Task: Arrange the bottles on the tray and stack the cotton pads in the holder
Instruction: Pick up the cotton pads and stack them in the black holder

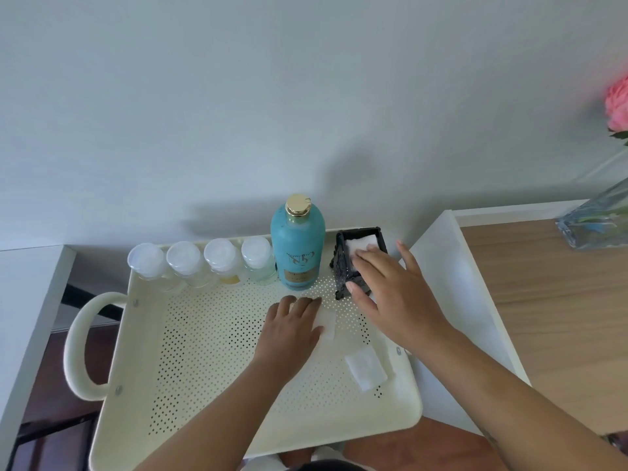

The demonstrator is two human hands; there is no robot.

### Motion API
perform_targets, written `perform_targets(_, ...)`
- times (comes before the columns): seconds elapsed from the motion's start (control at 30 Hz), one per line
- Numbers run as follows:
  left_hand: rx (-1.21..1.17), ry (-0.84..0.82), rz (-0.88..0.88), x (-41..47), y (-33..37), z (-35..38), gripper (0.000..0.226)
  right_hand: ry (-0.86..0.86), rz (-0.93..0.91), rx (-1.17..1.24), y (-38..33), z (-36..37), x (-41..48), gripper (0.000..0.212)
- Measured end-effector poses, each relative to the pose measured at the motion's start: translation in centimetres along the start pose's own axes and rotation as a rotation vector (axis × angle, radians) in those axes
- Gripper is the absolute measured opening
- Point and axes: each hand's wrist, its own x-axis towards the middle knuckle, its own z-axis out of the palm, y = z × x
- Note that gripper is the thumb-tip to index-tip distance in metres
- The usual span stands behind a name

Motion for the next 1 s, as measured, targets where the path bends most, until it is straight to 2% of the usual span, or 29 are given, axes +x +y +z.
perform_targets(0.13, 0.018, -0.049, -0.008, 0.7, 0.2, -0.3, 0.05, -0.03, 0.02, -0.016, 0.0, 0.2, 0.2, 0.039)
perform_targets(0.23, -0.08, -0.076, -0.056, 1.1, 0.4, -0.6, 0.039, -0.046, 0.026, -0.013, -0.1, 0.3, 0.3, 0.041)
perform_targets(0.4, -0.178, -0.12, -0.133, 0.7, 0.3, -1.4, 0.024, 0.002, 0.043, 0.113, 0.1, 0.2, 0.0, 0.04)
perform_targets(0.73, -0.51, -0.084, -0.133, -0.3, 0.4, -3.8, 0.031, 0.413, 0.087, 0.263, -1.0, -1.1, -2.5, 0.022)
perform_targets(0.8, -0.616, -0.043, -0.134, -0.6, 1.1, -4.6, 0.022, 0.365, 0.105, 0.355, -1.9, -1.0, -3.9, 0.021)
perform_targets(0.87, -0.768, -0.037, -0.193, -0.8, 1.9, -5.4, 0.011, 0.232, 0.197, 0.495, -2.7, -1.1, -4.9, 0.02)
perform_targets(1.0, -1.047, -0.044, -0.284, -0.8, 3.5, -6.9, 0.008, -0.063, 0.554, 0.881, -3.6, -1.2, -5.2, 0.033)
